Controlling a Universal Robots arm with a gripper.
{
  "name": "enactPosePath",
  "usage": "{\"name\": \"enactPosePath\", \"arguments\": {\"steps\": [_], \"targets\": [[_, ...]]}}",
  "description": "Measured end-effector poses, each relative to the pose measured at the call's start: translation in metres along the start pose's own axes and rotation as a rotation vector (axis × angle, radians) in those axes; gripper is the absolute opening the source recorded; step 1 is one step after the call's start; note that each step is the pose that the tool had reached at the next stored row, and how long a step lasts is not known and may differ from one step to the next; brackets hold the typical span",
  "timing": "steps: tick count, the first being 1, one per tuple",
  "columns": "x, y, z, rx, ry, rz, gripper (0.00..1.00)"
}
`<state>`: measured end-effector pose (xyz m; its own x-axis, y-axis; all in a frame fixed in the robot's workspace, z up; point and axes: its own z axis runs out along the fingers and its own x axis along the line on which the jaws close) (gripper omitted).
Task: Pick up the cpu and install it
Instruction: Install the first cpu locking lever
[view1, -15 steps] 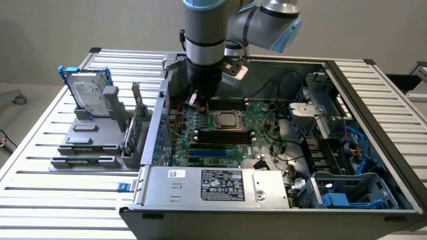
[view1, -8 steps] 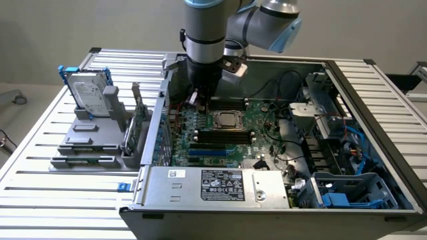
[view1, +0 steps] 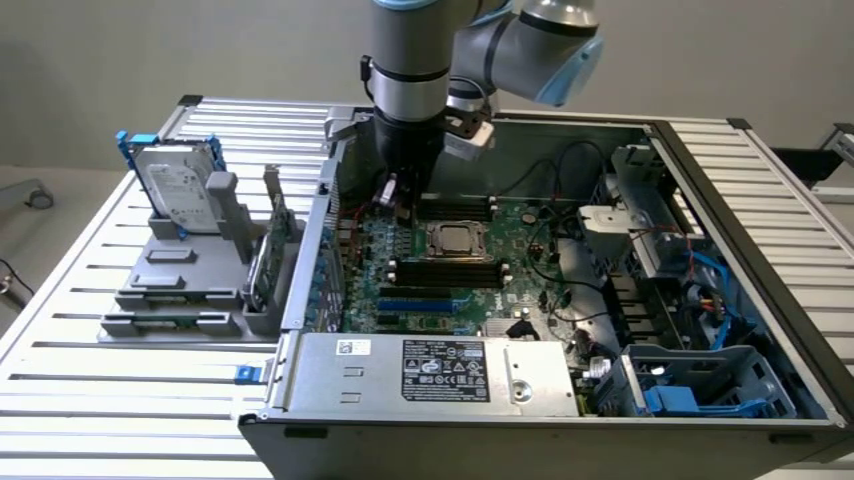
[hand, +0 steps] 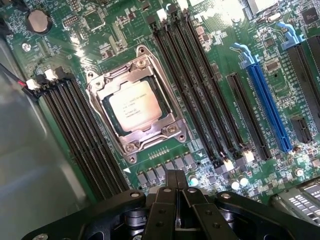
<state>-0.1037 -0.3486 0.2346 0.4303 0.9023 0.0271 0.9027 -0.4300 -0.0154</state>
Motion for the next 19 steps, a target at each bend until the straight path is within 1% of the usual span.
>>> {"name": "enactPosePath", "arguments": {"steps": [8, 10, 13, 19], "targets": [[0.0047, -0.0023, 0.0001, -0.0108, -0.0249, -0.031, 0.11], [0.0053, -0.0025, 0.0002, -0.0126, -0.0294, -0.041, 0.11], [0.0054, -0.0026, 0.0002, -0.015, -0.0345, -0.067, 0.11], [0.0055, -0.0026, 0.0002, -0.0214, -0.0443, -0.165, 0.11]]}}
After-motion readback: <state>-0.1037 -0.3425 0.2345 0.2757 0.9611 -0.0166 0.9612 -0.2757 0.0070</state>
